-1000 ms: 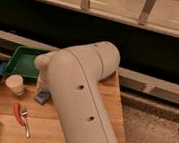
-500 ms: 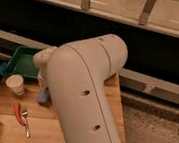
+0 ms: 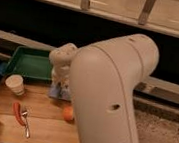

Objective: Place sponge in purple bowl

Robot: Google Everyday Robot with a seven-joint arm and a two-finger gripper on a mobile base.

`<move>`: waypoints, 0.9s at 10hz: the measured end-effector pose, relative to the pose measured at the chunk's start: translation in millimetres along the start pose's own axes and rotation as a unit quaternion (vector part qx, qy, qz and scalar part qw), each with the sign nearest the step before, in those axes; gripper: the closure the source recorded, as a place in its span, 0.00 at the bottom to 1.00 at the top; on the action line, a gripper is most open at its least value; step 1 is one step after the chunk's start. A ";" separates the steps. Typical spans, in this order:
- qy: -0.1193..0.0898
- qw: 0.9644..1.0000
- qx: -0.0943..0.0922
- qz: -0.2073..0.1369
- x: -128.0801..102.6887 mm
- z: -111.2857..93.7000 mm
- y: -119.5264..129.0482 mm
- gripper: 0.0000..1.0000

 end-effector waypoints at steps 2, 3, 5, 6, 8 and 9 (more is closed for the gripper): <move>-0.032 0.999 -0.024 0.032 -23.5 -49.3 -38.5 1.00; -0.048 0.997 -0.034 0.042 -35.2 -73.2 -50.4 1.00; -0.073 0.993 -0.058 0.067 -58.7 -113.1 -77.4 1.00; -0.080 0.992 -0.065 0.073 -65.1 -123.3 -84.0 1.00; -0.079 0.992 -0.067 0.071 -64.1 -121.9 -80.0 1.00; -0.079 0.992 -0.067 0.071 -64.1 -122.2 -81.2 1.00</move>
